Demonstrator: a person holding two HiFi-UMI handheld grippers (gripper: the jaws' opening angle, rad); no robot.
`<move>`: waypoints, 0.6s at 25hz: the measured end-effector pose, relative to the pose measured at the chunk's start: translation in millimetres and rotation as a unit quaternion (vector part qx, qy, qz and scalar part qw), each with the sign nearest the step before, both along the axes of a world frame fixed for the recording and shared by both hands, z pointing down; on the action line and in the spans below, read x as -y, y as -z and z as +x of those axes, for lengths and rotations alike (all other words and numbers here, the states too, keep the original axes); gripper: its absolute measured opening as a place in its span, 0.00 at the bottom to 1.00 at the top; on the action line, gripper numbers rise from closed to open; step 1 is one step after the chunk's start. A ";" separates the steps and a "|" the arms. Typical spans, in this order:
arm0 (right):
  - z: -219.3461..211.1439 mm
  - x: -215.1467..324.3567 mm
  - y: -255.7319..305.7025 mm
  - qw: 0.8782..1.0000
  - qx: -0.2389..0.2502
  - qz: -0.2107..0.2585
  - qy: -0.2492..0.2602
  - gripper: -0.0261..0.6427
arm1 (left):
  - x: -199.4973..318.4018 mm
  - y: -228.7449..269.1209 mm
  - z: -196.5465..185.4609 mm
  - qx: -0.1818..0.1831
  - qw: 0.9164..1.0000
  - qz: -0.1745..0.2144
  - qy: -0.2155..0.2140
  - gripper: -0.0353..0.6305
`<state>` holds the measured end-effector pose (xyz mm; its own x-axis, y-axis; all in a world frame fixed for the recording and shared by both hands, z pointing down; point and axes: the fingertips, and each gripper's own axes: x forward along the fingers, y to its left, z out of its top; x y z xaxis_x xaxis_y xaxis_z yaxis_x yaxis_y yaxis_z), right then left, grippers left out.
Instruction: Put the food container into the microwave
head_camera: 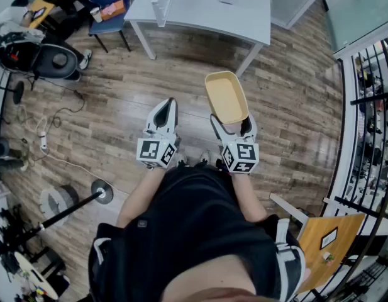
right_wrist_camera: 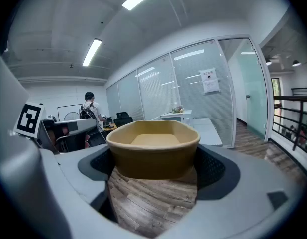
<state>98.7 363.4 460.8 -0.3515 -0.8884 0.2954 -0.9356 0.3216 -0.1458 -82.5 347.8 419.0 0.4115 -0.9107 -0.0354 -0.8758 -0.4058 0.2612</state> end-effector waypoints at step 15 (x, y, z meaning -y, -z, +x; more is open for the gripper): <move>19.4 8.8 1.3 1.000 0.005 0.001 0.004 0.79 | 6.8 2.5 19.9 0.002 1.000 0.002 0.006 0.09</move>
